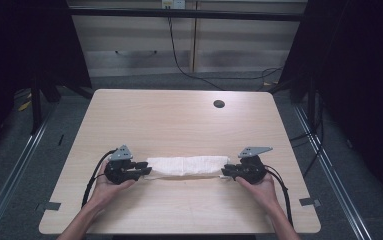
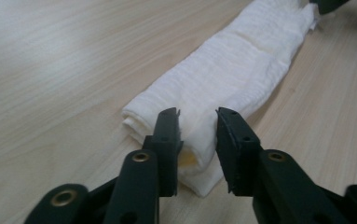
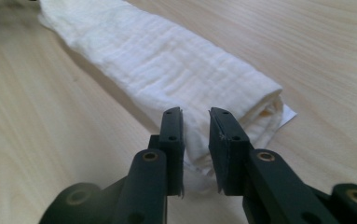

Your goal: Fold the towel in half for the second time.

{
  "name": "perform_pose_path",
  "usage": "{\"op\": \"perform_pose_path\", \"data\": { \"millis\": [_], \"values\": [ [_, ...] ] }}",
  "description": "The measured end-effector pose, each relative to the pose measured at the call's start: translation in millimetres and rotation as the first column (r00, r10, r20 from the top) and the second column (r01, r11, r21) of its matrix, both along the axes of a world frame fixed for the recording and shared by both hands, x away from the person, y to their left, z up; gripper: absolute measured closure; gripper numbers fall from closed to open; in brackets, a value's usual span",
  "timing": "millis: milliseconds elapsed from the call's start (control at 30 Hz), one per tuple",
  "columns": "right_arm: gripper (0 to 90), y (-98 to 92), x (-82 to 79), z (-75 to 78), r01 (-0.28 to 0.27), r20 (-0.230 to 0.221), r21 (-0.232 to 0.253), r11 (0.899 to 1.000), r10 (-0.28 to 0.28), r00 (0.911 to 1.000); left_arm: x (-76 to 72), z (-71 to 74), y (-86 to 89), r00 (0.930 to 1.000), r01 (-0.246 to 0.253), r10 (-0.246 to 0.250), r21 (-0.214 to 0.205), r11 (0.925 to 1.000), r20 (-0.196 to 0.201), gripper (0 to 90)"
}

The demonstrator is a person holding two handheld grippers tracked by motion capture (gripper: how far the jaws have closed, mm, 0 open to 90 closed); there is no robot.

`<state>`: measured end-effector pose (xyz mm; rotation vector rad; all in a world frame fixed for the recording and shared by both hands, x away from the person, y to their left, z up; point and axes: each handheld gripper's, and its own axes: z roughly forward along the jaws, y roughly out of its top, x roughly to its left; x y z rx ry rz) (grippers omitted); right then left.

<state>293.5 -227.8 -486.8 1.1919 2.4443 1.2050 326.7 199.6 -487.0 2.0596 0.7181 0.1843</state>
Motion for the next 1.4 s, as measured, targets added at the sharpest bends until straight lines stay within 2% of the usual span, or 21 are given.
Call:
{"op": "perform_pose_path", "data": {
  "millis": [133, 267, 367, 533, 633, 733, 833, 900, 1000, 1067, 1100, 1200, 1233, 1267, 1333, 1400],
  "values": [
    [68.7, -0.6, -6.4, 7.5, -0.001, 0.013, 0.040, 0.999, 0.000, 0.9999, -2.9, 8.3, 5.2, 0.9996, -0.026, 0.025, -0.046, 0.9986, -0.015, 54.1],
    [64.4, -1.8, -16.9, 21.0, -0.005, 0.048, 0.081, 0.997, 0.001, 0.9988, -6.5, 15.3, 13.5, 0.9981, -0.056, 0.054, -0.053, 0.9970, -0.028, 43.9],
    [58.4, -8.1, -23.2, 28.8, 0.024, 0.066, 0.101, 0.995, -0.031, 0.9973, -9.3, 19.2, 22.2, 0.9961, -0.081, 0.080, -0.043, 0.9958, -0.037, 39.8],
    [53.2, -21.3, -31.5, 35.2, 0.072, 0.086, 0.089, 0.993, -0.079, 0.9931, -19.0, 23.1, 37.3, 0.9931, -0.107, 0.106, -0.016, 0.9941, -0.051, 35.1],
    [51.1, -29.0, -37.5, 37.1, 0.098, 0.090, 0.097, 0.990, -0.107, 0.9901, -27.2, 25.3, 47.2, 0.9923, -0.109, 0.107, -0.031, 0.9936, -0.063, 31.7],
    [48.6, -36.1, -44.2, 37.9, 0.124, 0.095, 0.101, 0.987, -0.134, 0.9865, -35.3, 24.8, 57.7, 0.9895, -0.129, 0.127, -0.026, 0.9913, -0.067, 29.9],
    [46.5, -42.9, -51.0, 36.7, 0.156, 0.099, 0.100, 0.983, -0.166, 0.9812, -41.1, 18.7, 68.5, 0.9844, -0.168, 0.166, -0.028, 0.9855, -0.059, 28.8],
    [44.7, -47.1, -55.1, 34.9, 0.180, 0.099, 0.100, 0.979, -0.189, 0.9769, -41.1, 14.1, 73.9, 0.9780, -0.197, 0.196, -0.007, 0.9804, -0.072, 27.5],
    [42.9, -53.7, -61.1, 33.0, 0.202, 0.100, 0.096, 0.975, -0.211, 0.9723, -42.9, 10.5, 83.8, 0.9711, -0.226, 0.223, -0.020, 0.9740, -0.085, 23.4],
    [41.2, -59.5, -66.4, 31.5, 0.228, 0.111, 0.108, 0.968, -0.240, 0.9645, -43.1, 8.5, 90.0, 0.9689, -0.236, 0.234, -0.011, 0.9717, -0.079, 18.2],
    [40.9, -62.6, -68.8, 30.4, 0.238, 0.111, 0.115, 0.964, -0.251, 0.9616, -43.9, 7.3, 92.2, 0.9641, -0.259, 0.259, 0.001, 0.9658, -0.060, 15.6],
    [38.7, -72.0, -72.5, 26.8, 0.270, 0.111, 0.102, 0.958, -0.280, 0.9534, -42.2, 5.5, 102.4, 0.9487, -0.308, 0.305, -0.029, 0.9508, -0.083, 16.0],
    [37.5, -75.6, -73.3, 25.6, 0.284, 0.115, 0.108, 0.953, -0.296, 0.9484, -42.7, 4.3, 106.7, 0.9487, -0.309, 0.303, -0.064, 0.9489, -0.092, 16.0],
    [36.9, -79.0, -74.1, 24.2, 0.297, 0.113, 0.116, 0.948, -0.310, 0.9442, -43.1, 2.9, 110.0, 0.9511, -0.300, 0.292, -0.078, 0.9508, -0.102, 15.8],
    [35.4, -83.5, -75.0, 20.8, 0.322, 0.118, 0.104, 0.941, -0.333, 0.9354, -44.8, 0.8, 111.7, 0.9496, -0.306, 0.297, -0.088, 0.9481, -0.102, 15.7],
    [34.1, -86.7, -74.7, 16.0, 0.343, 0.107, 0.113, 0.932, -0.355, 0.9288, -44.7, 0.2, 111.4, 0.9509, -0.301, 0.291, -0.093, 0.9491, -0.105, 15.7]
  ]
}}
